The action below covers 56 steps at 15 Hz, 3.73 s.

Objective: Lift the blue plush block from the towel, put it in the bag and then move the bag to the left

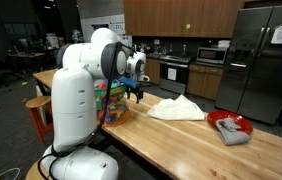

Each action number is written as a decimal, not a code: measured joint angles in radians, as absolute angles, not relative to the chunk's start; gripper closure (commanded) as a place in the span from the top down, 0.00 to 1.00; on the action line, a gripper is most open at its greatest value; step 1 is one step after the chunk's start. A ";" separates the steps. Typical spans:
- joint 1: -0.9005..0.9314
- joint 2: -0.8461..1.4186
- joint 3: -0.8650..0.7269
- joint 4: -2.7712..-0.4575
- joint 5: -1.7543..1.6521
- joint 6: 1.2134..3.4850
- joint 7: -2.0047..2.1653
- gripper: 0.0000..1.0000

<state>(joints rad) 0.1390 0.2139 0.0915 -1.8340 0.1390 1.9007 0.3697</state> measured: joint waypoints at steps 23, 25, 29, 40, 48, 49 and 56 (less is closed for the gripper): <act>0.108 0.115 0.077 -1.985 0.247 1.900 0.410 1.00; 0.114 0.115 0.084 -1.979 0.247 1.900 0.410 1.00; 0.129 0.124 0.103 -1.951 0.247 1.898 0.412 1.00; 0.188 0.233 0.138 -1.774 0.247 1.861 0.447 1.00; 0.194 0.276 0.125 -1.715 0.244 1.884 0.481 1.00; 0.192 0.276 0.117 -1.716 0.244 1.914 0.493 1.00; 0.148 0.272 0.043 -1.726 0.221 2.065 0.519 1.00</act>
<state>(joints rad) 0.1482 0.2720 0.0430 -1.7262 0.2214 2.0648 0.5187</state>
